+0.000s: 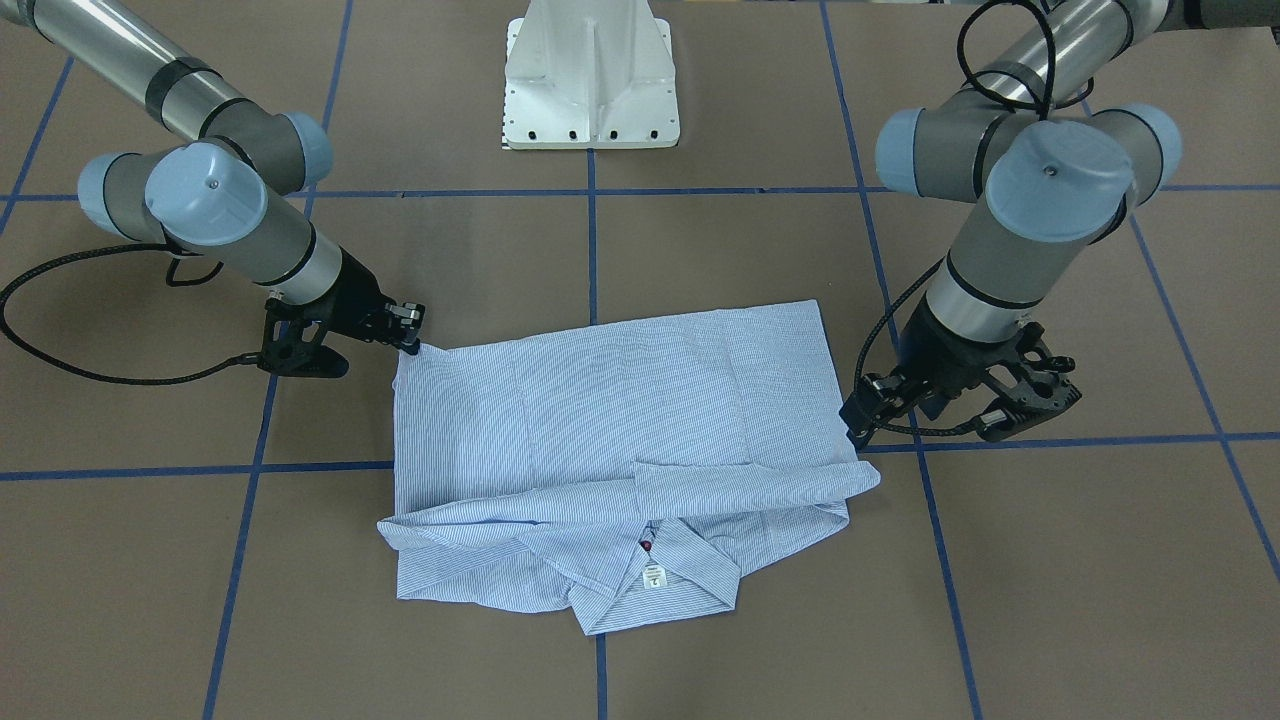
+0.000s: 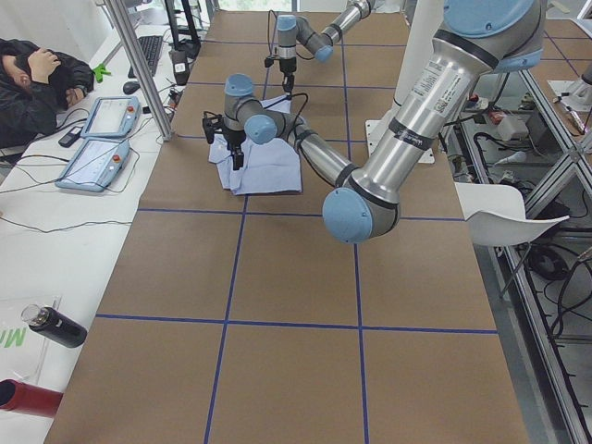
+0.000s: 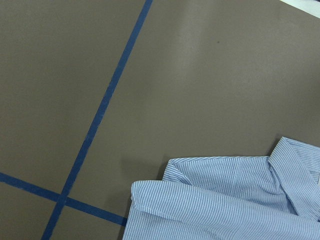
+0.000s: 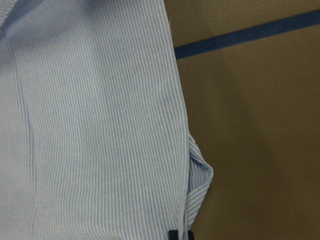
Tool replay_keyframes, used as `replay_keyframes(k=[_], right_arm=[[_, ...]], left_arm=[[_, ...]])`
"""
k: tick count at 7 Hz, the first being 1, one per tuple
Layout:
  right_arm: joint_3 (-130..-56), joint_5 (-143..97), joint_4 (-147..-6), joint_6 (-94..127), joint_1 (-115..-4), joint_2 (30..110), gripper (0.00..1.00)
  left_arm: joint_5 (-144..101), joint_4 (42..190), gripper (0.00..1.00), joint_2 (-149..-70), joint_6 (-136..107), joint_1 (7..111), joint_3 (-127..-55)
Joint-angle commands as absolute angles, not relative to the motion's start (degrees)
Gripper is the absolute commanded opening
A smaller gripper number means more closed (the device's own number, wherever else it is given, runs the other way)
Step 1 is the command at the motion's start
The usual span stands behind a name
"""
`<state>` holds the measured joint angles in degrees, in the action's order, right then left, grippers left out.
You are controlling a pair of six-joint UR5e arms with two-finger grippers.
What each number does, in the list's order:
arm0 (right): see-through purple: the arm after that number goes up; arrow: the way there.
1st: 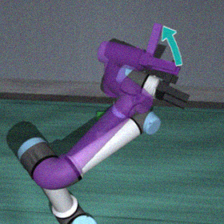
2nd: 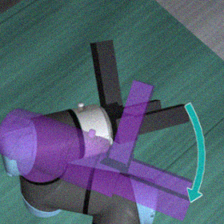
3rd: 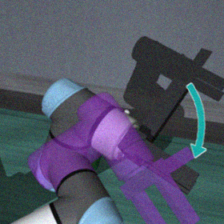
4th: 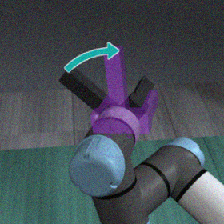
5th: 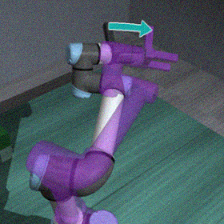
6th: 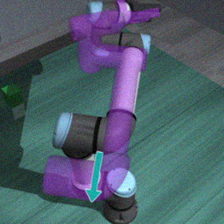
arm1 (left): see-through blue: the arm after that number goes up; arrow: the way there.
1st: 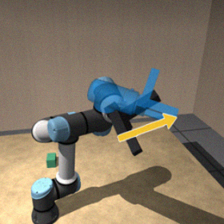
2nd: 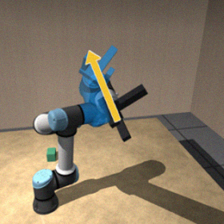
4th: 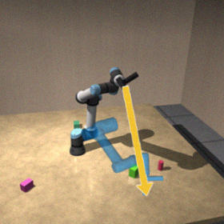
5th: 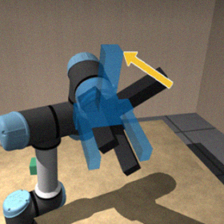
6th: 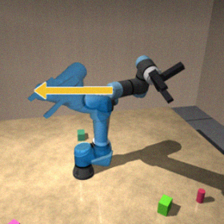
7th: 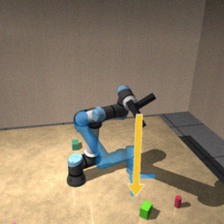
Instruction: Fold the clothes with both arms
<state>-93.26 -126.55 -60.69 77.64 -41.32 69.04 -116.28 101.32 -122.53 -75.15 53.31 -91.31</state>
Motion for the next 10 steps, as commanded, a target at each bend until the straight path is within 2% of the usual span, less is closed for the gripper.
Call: replay_keyframes(k=[1, 3, 4, 5, 7, 9, 10], right_arm=[[-99.37, -130.06, -60.56, 77.61, -41.57, 74.15, 0.0], [-113.23, -135.24, -60.2, 77.26, -40.7, 89.22, 0.0], [-119.64, -136.13, -60.21, 78.21, -36.78, 96.52, 0.0], [-121.27, -140.15, -60.12, 83.88, -33.35, 98.51, 0.0], [-121.99, -140.28, -60.12, 97.93, -21.85, 97.56, 0.0], [-122.08, -140.27, -60.12, 100.72, -19.34, 98.6, 0.0], [-121.99, -140.27, -60.12, 102.81, -17.33, 98.7, 0.09]], left_arm=[[-116.28, 101.25, 0.98, -122.52, -75.23, 53.61, -92.02], [-116.28, 97.67, 0.98, -122.34, -75.32, 53.53, -95.08], [-116.28, 97.56, 0.99, -122.34, -75.41, 53.44, -95.62], [-116.28, 97.56, 0.99, -122.34, -75.41, 53.18, -95.97], [-116.28, 97.65, 0.99, -122.43, -76.63, 52.56, -96.94], [-116.19, 97.65, 0.99, -121.21, -76.82, 51.6, -98.69], [-116.19, 97.65, 0.99, -121.2, -77.86, 50.63, -99.14]])
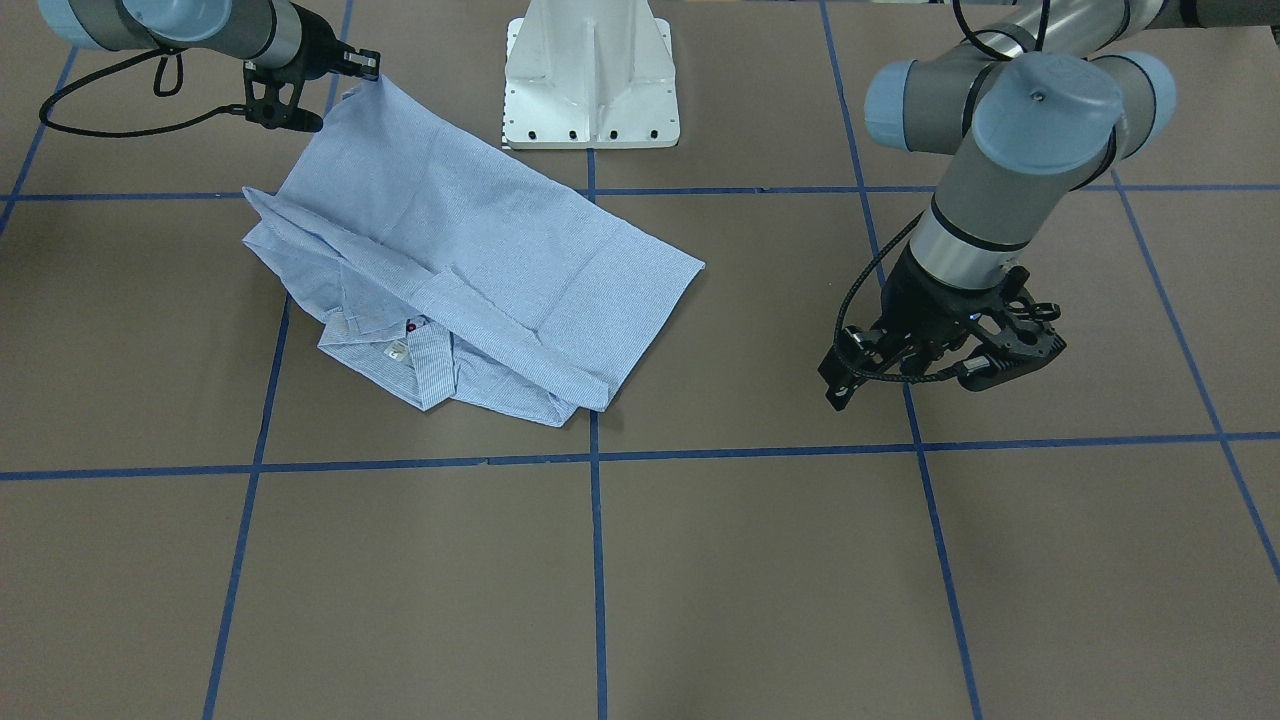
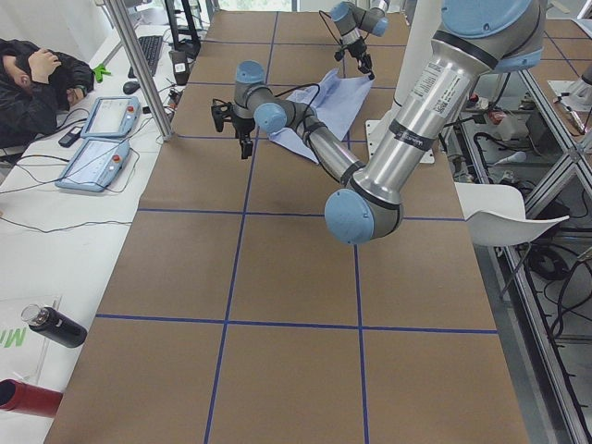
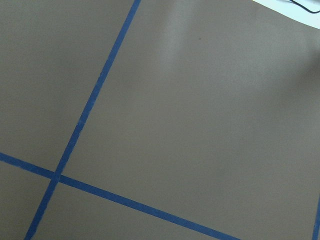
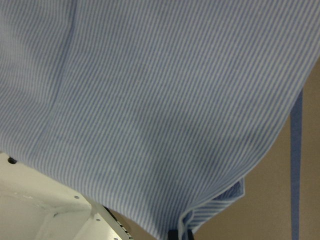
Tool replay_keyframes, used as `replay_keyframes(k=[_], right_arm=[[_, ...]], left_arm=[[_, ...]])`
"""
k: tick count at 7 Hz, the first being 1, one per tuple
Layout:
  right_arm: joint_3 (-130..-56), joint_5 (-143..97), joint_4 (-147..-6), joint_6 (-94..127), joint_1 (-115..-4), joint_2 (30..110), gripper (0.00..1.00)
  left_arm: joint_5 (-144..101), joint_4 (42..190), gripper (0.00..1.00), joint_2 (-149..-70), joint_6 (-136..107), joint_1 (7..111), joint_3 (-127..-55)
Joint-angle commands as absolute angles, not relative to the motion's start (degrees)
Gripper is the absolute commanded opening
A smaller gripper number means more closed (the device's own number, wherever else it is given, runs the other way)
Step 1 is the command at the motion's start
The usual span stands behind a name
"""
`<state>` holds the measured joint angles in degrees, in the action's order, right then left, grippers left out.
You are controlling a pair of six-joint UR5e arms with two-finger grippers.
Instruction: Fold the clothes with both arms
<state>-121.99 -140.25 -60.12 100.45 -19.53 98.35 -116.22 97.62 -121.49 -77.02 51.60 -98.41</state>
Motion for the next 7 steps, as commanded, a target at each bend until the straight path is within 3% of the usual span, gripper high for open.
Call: replay_keyframes(k=[1, 3, 7], right_arm=[[-122.08, -140.27, -60.12, 103.27, -17.75, 98.44, 0.99], [-120.77, -140.36, -59.94, 102.49, -26.4, 94.34, 1.0], [-116.11, -138.88, -60.03, 101.08, -43.57, 79.57, 1.0]], left_arm=[[-116.19, 97.65, 0.99, -121.11, -78.22, 48.97, -100.01], [-116.28, 100.26, 0.99, -117.79, -86.77, 41.7, -105.52], [-108.68, 107.13, 0.99, -117.16, -105.88, 25.79, -106.0]])
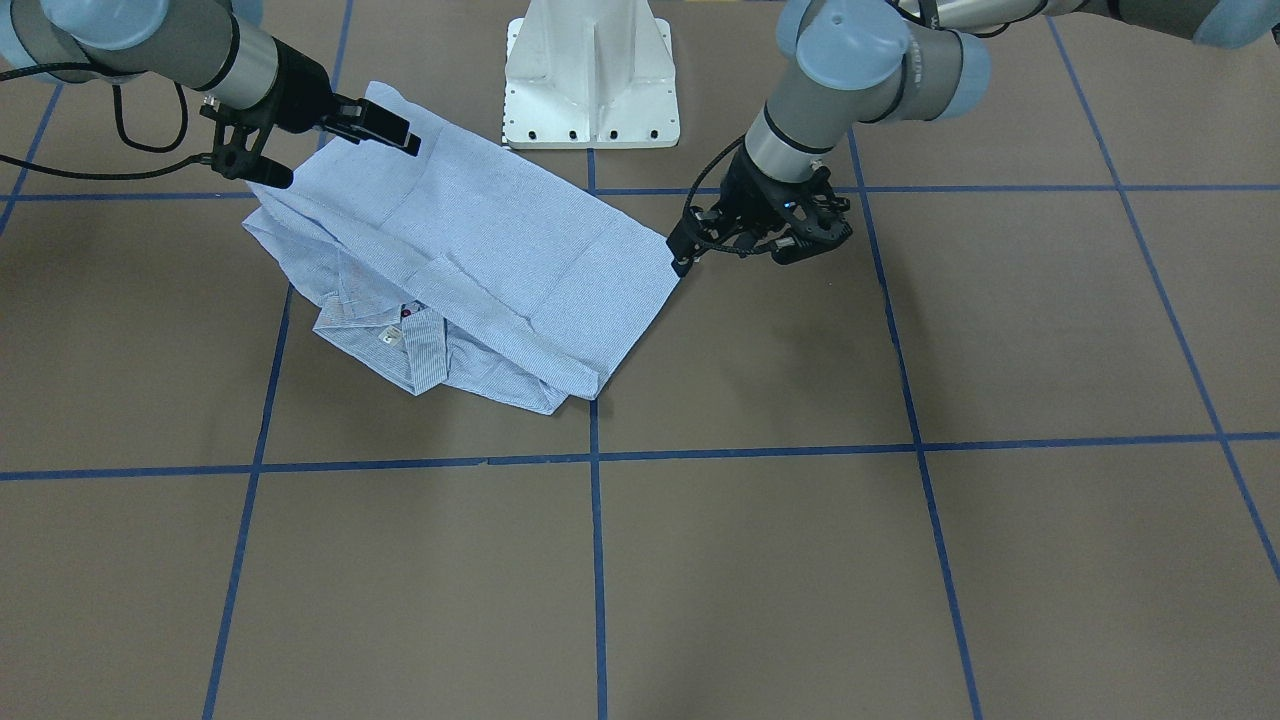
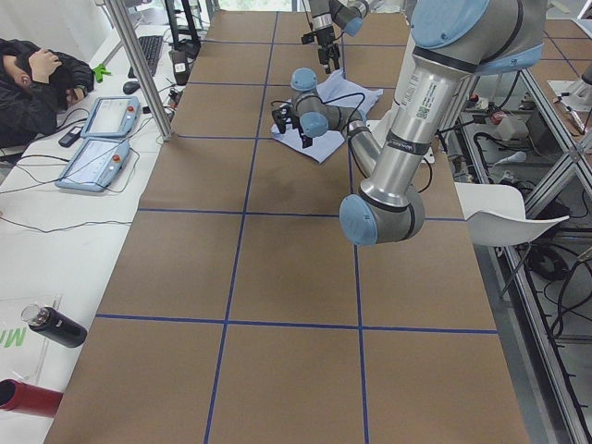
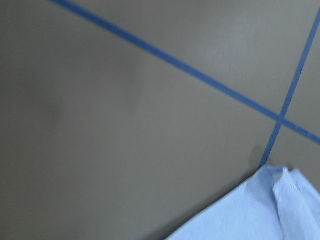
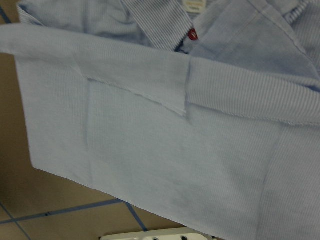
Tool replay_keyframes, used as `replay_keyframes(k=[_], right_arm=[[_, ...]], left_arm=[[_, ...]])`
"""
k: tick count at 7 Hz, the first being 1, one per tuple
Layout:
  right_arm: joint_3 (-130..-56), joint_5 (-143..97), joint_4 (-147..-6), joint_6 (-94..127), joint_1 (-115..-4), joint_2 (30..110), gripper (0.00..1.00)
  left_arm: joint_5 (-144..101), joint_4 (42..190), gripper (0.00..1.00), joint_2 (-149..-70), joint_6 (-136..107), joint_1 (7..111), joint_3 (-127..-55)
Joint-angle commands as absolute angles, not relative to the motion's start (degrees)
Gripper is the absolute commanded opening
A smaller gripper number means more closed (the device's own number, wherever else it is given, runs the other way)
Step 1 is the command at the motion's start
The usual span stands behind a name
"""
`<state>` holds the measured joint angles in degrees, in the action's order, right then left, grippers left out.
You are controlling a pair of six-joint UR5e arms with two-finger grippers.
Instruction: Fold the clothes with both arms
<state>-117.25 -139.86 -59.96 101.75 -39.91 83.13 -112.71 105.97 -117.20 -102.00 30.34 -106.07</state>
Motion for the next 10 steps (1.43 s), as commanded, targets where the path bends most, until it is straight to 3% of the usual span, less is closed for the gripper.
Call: replay_keyframes(k=[1, 10], right_arm=[[-115.93, -136.34, -60.03, 100.99, -44.2, 78.15, 1.0], [-115.84, -132.45, -60.12, 100.81, -44.21, 76.46, 1.0]], left_arm=[[-105.85, 111.49, 0.98, -116.72, -109.13, 23.05, -104.6], [-102.66, 111.1, 0.87, -114.96, -110.57, 20.4, -100.55]])
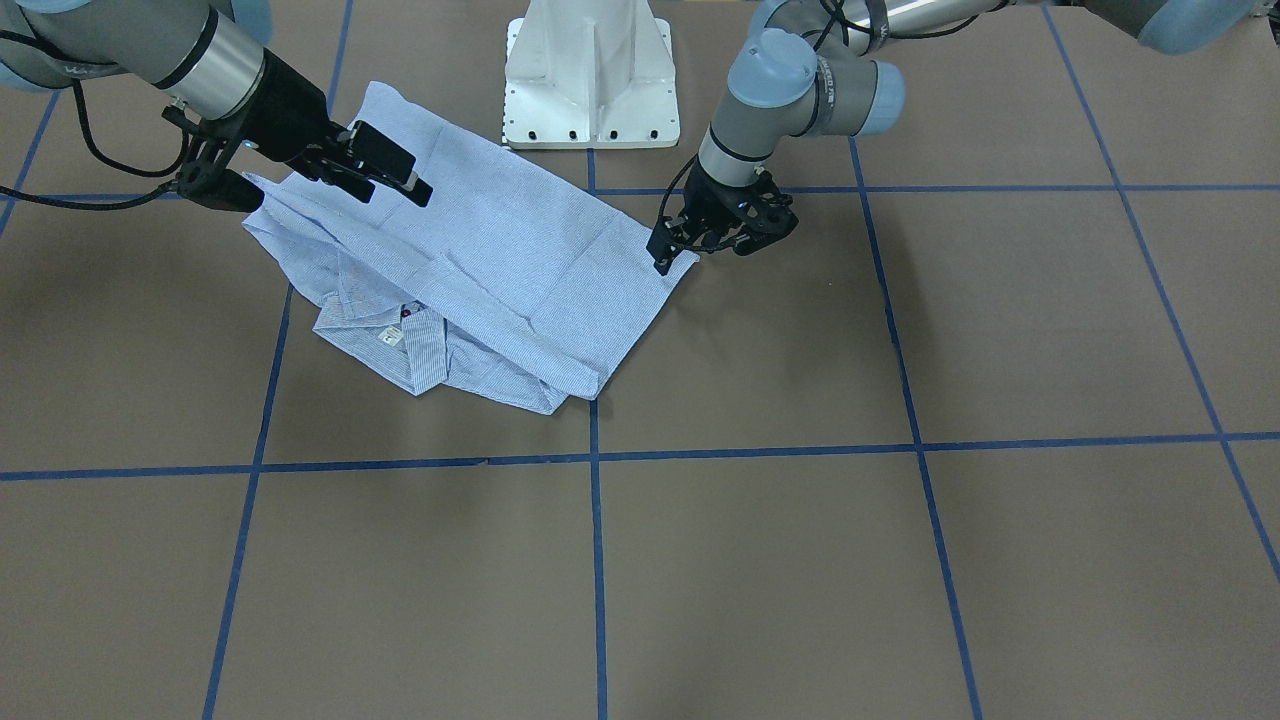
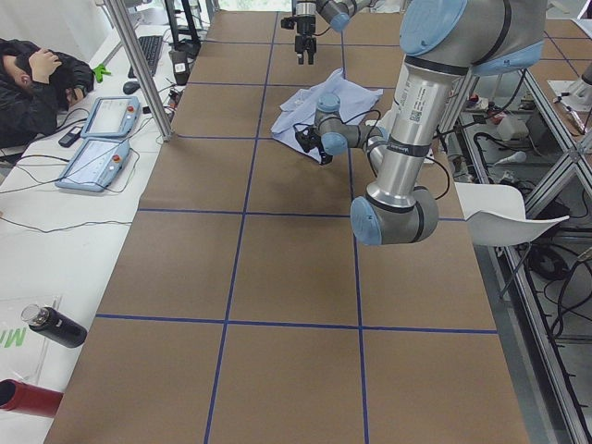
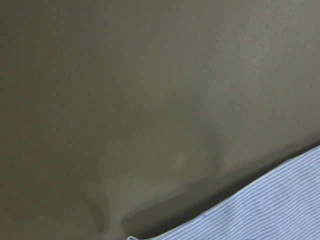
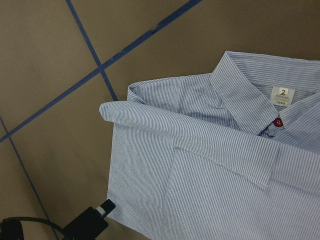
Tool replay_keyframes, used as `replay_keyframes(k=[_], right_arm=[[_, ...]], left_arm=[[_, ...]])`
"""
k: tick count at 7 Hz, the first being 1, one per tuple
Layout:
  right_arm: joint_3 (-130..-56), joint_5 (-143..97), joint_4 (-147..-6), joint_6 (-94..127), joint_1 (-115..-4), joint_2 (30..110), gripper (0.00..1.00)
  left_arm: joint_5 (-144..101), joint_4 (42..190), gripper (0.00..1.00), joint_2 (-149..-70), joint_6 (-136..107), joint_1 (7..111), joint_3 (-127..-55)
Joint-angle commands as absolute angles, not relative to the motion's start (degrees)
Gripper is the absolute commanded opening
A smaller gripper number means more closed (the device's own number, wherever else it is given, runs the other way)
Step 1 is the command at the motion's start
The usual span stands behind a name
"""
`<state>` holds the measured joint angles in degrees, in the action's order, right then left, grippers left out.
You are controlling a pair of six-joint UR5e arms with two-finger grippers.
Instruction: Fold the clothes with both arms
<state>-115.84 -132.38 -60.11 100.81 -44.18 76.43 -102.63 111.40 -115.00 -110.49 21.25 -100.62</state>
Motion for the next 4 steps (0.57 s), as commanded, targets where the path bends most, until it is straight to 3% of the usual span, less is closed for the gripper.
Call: replay_keyframes(k=[1, 2, 4], right_arm=[[-115.84, -132.45, -60.03, 100.81, -44.21, 76.46, 1.0], [-115.84, -132.45, -60.12, 100.81, -44.21, 76.46, 1.0], [-115.84, -132.45, -60.12, 100.81, -44.38, 76.46, 1.0]], left_arm=[[-102.57, 111.09, 0.85, -114.96, -110.57, 20.3, -100.29], [-102.66, 111.09, 0.8, -115.22, -110.65, 20.3, -100.28], [-102.74, 109.61, 0.51, -115.92, -110.65, 20.3, -100.55]])
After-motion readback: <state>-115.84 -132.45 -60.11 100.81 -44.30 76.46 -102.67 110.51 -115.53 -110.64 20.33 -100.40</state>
